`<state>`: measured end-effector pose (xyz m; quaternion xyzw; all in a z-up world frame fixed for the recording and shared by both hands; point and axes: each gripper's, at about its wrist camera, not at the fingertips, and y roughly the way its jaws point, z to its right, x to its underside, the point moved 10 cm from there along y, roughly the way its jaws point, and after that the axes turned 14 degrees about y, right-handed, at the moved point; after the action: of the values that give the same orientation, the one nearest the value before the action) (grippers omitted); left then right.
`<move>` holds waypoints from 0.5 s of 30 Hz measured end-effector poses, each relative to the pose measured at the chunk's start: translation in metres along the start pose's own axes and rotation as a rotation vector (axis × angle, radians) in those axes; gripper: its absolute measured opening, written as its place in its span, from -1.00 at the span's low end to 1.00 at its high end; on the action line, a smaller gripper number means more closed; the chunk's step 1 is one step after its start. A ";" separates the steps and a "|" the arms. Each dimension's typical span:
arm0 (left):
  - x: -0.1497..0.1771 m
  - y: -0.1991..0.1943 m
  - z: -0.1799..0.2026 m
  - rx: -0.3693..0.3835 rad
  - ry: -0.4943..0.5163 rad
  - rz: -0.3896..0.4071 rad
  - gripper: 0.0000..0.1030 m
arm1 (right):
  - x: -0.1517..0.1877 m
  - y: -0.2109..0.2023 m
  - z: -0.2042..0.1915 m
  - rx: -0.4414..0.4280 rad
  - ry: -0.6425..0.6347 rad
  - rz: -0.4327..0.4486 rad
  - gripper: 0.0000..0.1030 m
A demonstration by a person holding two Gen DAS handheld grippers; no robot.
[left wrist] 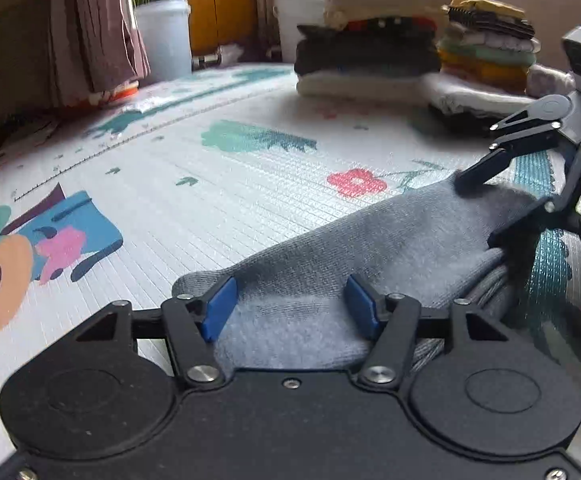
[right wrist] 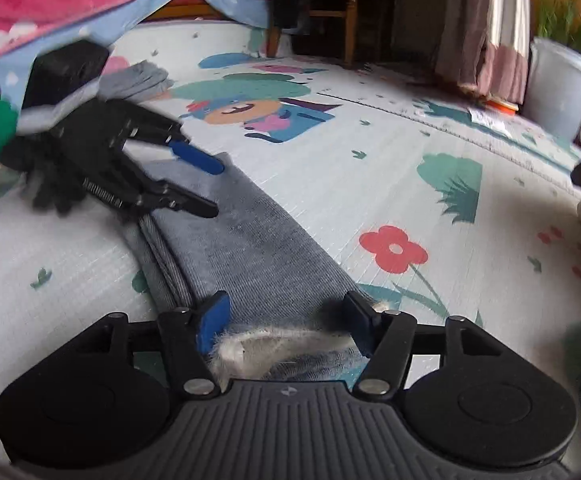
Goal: Fold clothes
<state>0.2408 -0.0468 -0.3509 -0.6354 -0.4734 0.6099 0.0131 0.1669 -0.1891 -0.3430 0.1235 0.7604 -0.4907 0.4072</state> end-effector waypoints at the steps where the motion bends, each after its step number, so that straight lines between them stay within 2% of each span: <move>1: -0.001 0.000 0.000 0.001 -0.002 0.003 0.17 | 0.000 -0.001 -0.002 0.003 -0.010 -0.002 0.23; 2: -0.005 -0.001 0.001 0.001 0.019 -0.020 0.18 | 0.000 -0.003 -0.003 0.005 -0.010 -0.002 0.22; 4: -0.014 -0.023 -0.003 -0.037 -0.011 0.006 0.17 | -0.006 -0.011 -0.005 0.004 0.024 0.015 0.22; 6: -0.024 -0.046 -0.008 -0.078 -0.045 0.038 0.17 | -0.020 -0.026 -0.004 -0.007 0.105 0.078 0.21; 8: -0.015 -0.057 -0.002 -0.093 -0.076 0.026 0.17 | -0.029 -0.040 -0.002 -0.008 0.173 0.134 0.20; 10: -0.003 -0.057 0.007 -0.086 -0.082 -0.002 0.15 | -0.019 -0.036 0.001 0.014 0.174 0.104 0.08; 12: 0.009 -0.053 0.017 -0.068 -0.083 -0.036 0.12 | 0.005 -0.024 0.005 0.028 0.164 0.023 0.06; 14: 0.016 -0.044 0.026 -0.065 -0.043 -0.075 0.13 | 0.020 -0.021 0.013 0.011 0.223 0.002 0.16; 15: 0.017 -0.041 0.028 -0.071 -0.028 -0.075 0.14 | 0.022 -0.018 0.017 0.010 0.266 -0.012 0.30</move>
<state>0.1918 -0.0294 -0.3470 -0.6086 -0.5184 0.6007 0.0069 0.1504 -0.2173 -0.3509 0.1847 0.8060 -0.4761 0.2992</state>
